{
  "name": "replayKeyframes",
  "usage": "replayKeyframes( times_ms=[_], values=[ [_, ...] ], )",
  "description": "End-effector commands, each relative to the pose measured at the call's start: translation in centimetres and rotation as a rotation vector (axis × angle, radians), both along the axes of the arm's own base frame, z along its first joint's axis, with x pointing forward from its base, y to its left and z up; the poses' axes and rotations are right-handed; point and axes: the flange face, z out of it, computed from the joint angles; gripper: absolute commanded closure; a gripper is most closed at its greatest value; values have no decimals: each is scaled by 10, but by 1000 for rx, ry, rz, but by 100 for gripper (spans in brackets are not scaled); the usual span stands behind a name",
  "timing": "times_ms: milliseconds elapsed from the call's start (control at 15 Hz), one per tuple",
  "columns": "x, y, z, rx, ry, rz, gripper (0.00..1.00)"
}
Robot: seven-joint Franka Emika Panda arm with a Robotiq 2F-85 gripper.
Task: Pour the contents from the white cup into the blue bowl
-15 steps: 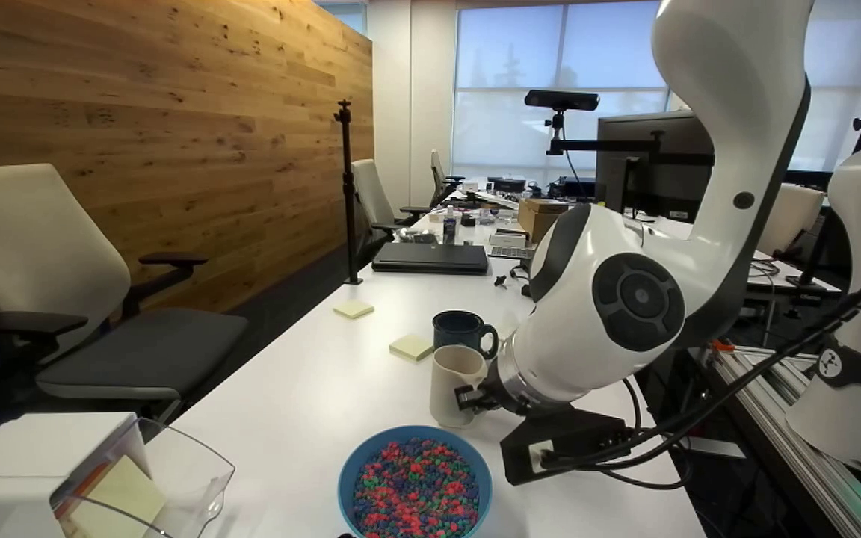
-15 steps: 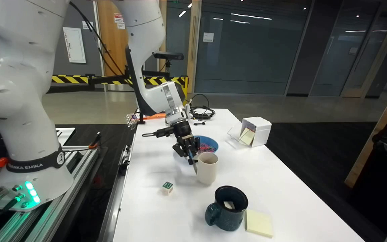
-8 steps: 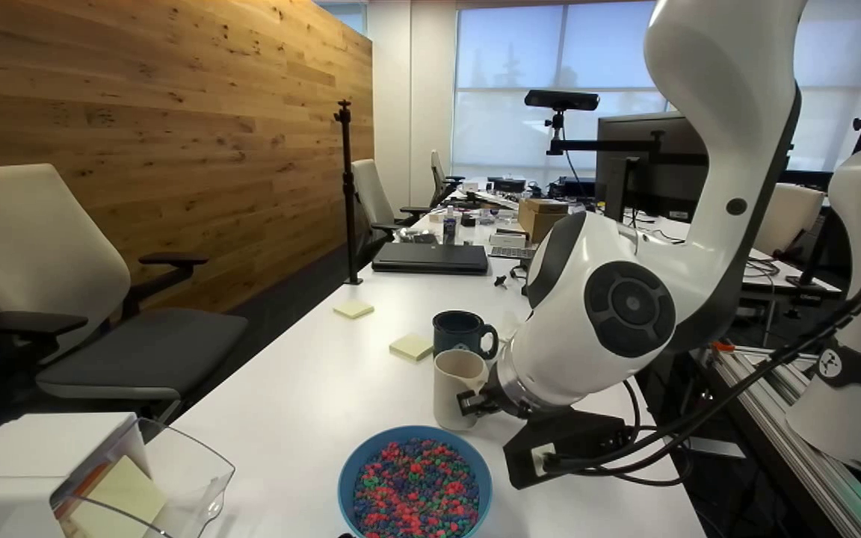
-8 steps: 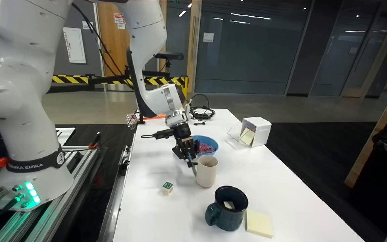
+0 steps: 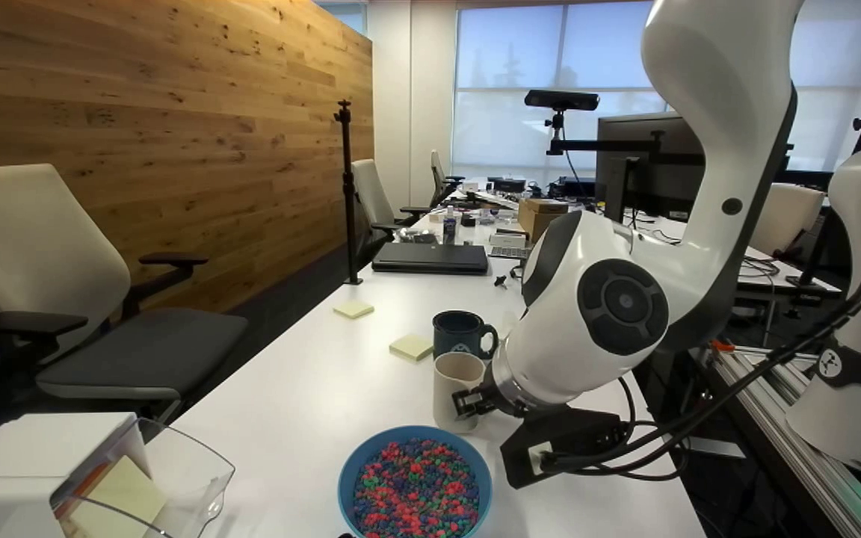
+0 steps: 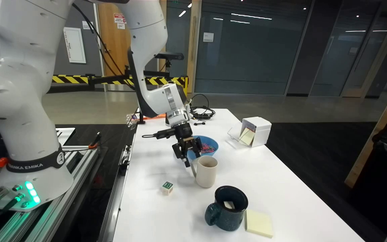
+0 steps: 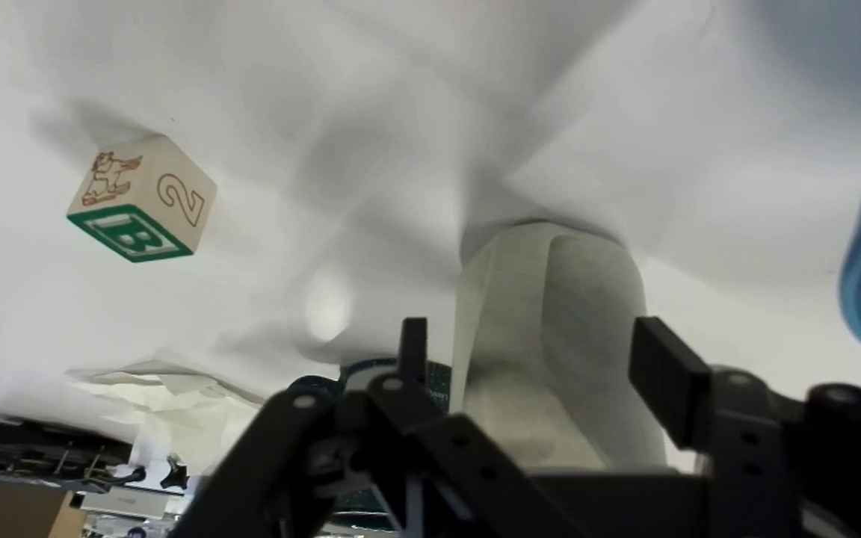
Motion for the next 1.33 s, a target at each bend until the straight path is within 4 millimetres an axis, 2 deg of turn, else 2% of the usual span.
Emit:
replayKeyframes(
  times_ms=[0,333,933,1067,1267],
  values=[
    [5,-1,7,4,13,1,1],
    [0,-2,30,-25,-10,-3,0],
    [-17,-4,107,-87,-67,-86,0],
    [-20,-8,120,-170,-89,-102,0],
    [-26,-27,144,-377,-113,-163,0]
  ],
)
